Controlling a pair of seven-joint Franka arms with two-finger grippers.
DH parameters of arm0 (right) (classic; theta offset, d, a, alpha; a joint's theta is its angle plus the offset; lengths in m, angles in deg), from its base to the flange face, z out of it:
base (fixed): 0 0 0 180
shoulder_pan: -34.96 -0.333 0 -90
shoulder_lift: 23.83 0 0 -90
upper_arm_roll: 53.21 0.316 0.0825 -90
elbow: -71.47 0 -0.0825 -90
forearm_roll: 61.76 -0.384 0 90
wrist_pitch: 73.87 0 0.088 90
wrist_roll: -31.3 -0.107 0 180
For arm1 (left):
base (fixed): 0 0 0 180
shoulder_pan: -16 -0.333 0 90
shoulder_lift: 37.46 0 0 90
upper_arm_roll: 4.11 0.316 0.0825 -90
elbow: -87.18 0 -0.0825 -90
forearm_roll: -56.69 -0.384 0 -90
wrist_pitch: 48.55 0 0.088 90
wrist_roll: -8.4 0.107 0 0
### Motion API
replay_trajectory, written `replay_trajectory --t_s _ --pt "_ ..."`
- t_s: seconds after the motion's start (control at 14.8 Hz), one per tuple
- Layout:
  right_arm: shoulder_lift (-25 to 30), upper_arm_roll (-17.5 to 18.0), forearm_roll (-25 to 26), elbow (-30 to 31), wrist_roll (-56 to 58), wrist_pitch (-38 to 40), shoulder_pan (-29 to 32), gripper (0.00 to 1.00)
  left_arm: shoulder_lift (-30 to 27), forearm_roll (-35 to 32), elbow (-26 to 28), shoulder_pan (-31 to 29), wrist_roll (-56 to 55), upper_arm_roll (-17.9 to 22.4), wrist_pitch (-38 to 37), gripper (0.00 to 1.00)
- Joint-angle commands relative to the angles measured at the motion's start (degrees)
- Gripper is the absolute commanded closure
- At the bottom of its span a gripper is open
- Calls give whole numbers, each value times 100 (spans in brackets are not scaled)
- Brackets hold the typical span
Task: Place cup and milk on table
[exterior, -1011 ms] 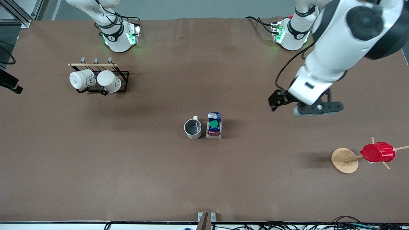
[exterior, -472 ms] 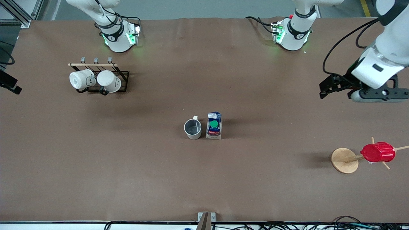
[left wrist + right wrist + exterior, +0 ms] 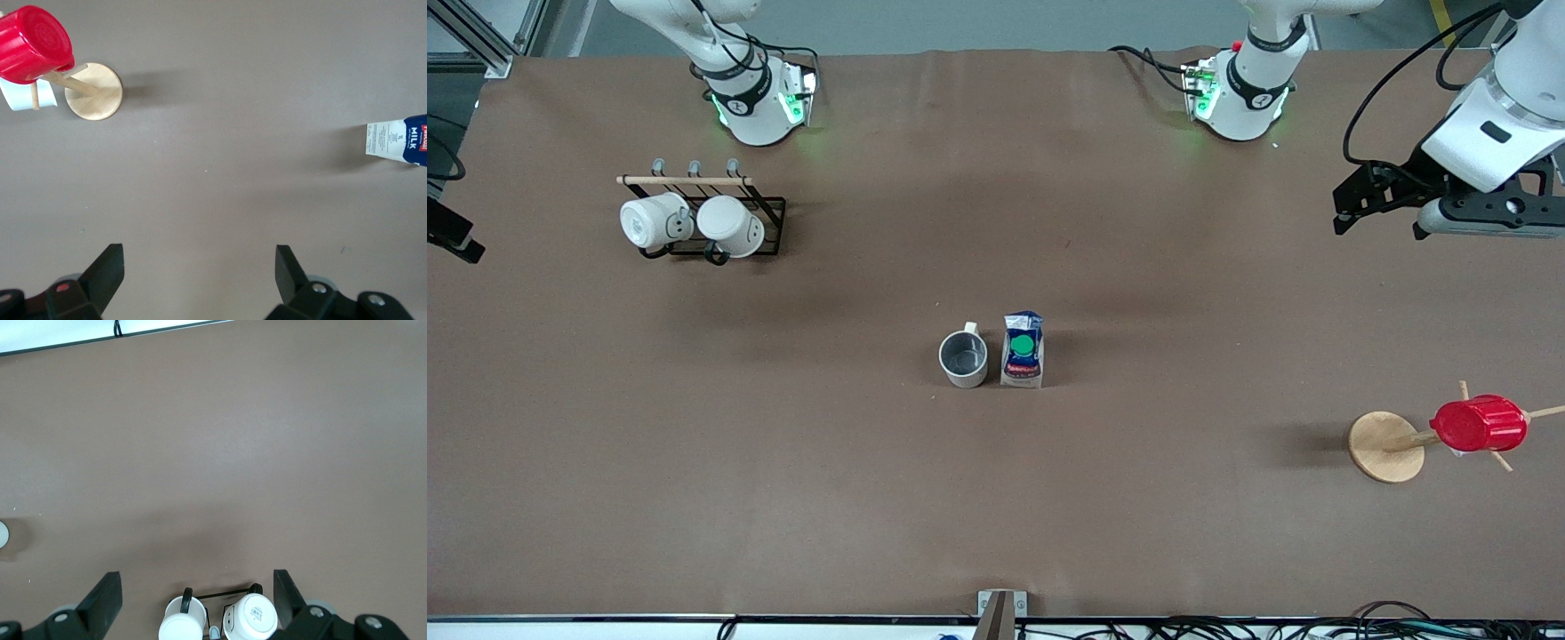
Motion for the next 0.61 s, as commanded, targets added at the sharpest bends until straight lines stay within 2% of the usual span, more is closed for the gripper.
replay_trajectory --t_s 0.0,0.54 --pt "26 54 -129 5 38 -37 120 0 110 67 -74 -59 41 -56 -29 0" --pt "17 54 -129 5 38 -81 120 0 269 85 -286 90 32 190 -29 0"
